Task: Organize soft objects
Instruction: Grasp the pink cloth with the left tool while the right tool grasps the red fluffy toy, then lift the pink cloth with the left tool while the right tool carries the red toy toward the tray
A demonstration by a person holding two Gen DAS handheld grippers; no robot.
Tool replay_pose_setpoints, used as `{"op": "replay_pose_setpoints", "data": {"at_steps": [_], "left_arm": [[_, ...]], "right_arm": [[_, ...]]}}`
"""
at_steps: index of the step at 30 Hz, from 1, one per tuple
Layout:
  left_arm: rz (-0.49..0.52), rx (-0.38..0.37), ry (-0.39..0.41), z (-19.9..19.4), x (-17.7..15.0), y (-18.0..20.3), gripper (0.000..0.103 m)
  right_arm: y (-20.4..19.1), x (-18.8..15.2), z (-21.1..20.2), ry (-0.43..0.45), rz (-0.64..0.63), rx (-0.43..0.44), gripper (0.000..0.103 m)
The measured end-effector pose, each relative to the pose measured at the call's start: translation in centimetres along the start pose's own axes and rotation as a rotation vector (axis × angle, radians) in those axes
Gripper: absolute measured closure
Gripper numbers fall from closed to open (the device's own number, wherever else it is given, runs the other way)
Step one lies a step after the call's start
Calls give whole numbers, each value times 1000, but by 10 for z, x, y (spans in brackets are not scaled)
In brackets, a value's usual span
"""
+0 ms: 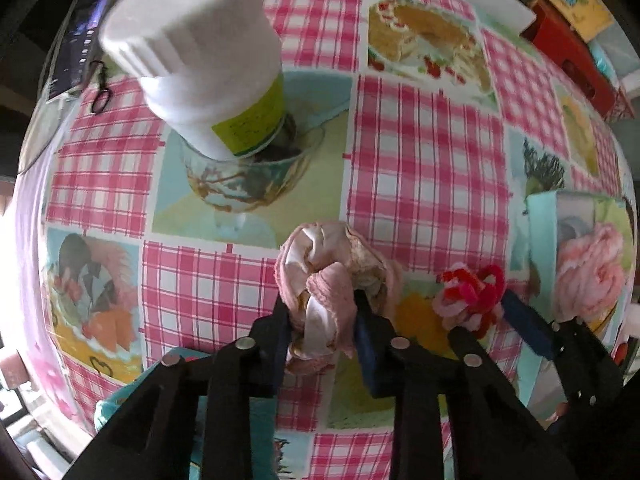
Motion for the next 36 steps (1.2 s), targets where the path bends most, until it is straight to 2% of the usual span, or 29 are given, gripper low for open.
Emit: {"op": "replay_pose_setpoints", "data": {"at_steps": [11,16,24,36], "left_arm": [[-210,-138,175,-39,-23,-16,79],[-289,-165,240,-56,-34,-15,79],[-351,-187,313,-75,-25,-36,79],[-355,-240,476,-126,-28,-42,79]], "right_arm": [[2,3,-5,10,8,10,61],[2,4,-10,20,7,11,61],[2,11,-24,58,2,-1,61],[0,33,-94,239,-14,-39,61]]}}
Point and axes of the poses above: each gripper's, at about its wrist camera, not at the fingertips, and z roughly the way its jaws point, y to its right, x to its top, the point moved 7 cm from there along z, roughly the way its jaws point, and after that the axes turned 11 degrees about x, right-handed, at the moved point
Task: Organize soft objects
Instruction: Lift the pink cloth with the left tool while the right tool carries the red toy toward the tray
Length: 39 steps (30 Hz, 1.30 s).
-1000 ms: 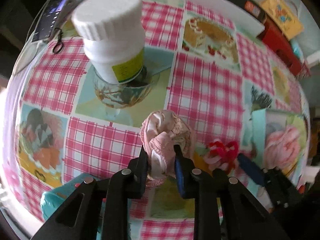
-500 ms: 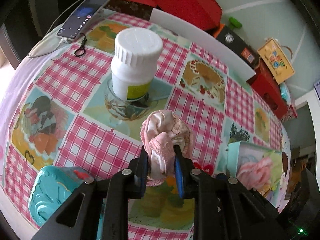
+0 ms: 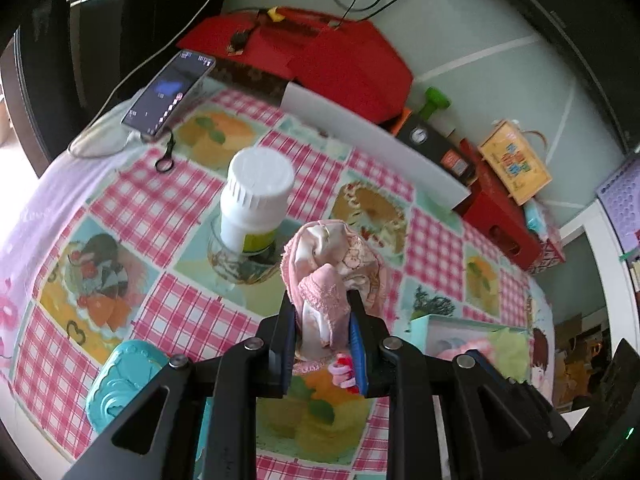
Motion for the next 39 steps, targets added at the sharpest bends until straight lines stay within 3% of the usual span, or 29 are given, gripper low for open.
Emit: {"op": "replay_pose_setpoints", "data": {"at_steps": [13,16,21,28,39], "left_arm": [[100,-90,50,-27,-11,37,79],[94,-71,55,-24,-11,34,79],[57,-28,14,-6,-11,16,79],[-11,29,-17,12,-8,-16,79],[-63,4,-40,18,-6,-31,78]], "right_arm": [[50,13,-69,128,82,-132,61],[61,11,-73,128,105,-144,61],[41,4,-45,62,66,-66,61],[0,-20,25,-102,-6,26,61],[-8,-50,82,-240,-27,15,61]]}}
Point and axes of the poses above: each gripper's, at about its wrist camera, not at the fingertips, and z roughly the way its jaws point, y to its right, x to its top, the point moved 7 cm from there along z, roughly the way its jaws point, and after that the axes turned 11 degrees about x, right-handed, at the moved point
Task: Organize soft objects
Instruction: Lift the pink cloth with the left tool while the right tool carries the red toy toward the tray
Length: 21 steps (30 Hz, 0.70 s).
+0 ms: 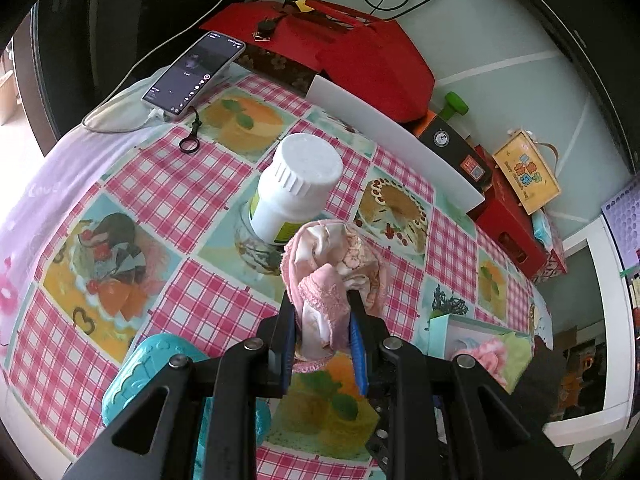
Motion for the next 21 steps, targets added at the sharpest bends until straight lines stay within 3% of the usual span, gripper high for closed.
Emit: {"op": "replay_pose_setpoints", "data": {"at_steps": [7,9,11,21], "left_arm": [[-4,-12,-13,3,0,-1,78],[-7,-14,-15,3,0,-1,78],[-10,-15,-16,4,0,-2,78],[-4,-32,-12,1,0,1,78]], "right_arm": [[-3,0,15,-21,-41,-32,61],[-5,-1,14,-14,-42,-18,68],[-5,0,13,-8,-43,-11,69],[-3,9,-12,74,-20,26,69]]}}
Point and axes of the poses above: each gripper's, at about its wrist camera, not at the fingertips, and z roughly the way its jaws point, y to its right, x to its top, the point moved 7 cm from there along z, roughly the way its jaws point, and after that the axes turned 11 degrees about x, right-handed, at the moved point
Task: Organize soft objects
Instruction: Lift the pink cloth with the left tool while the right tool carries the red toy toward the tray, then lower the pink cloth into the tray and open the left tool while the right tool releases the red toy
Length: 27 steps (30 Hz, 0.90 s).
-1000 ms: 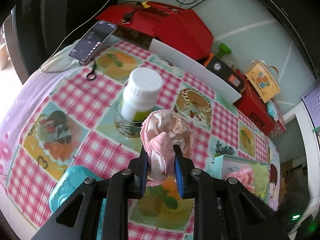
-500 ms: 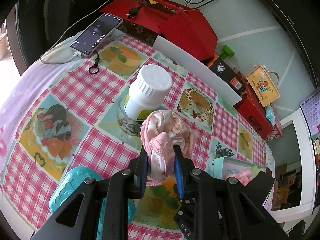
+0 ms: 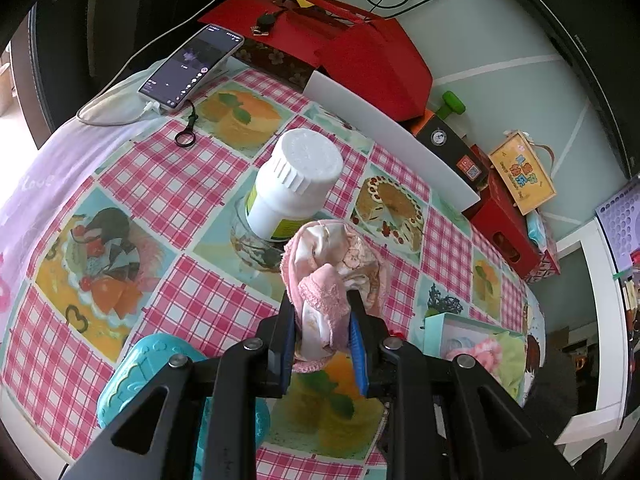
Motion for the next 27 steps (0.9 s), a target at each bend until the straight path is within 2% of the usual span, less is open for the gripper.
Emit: {"op": "replay_pose_setpoints", "data": {"at_steps": [7,15,20,23,27], "left_arm": [[56,-43,16,-11,-4,20,78],[193,-115,4,-20,-29,69,78],[326,-155,-18,-21,-60,111,78],[409,-188,-46,-22,-85,137,78],[512,-196,-91,-15,-119,162,78]], "right_arm": [[10,13,-52,113,35,-53,69],[58,7,-116,207,150,-201,69],[96,-17,-156,242,247,-291,69],[121,-40,-169,224,315,-343,69],[140,-68,-174,191,381,-362,69]]}}
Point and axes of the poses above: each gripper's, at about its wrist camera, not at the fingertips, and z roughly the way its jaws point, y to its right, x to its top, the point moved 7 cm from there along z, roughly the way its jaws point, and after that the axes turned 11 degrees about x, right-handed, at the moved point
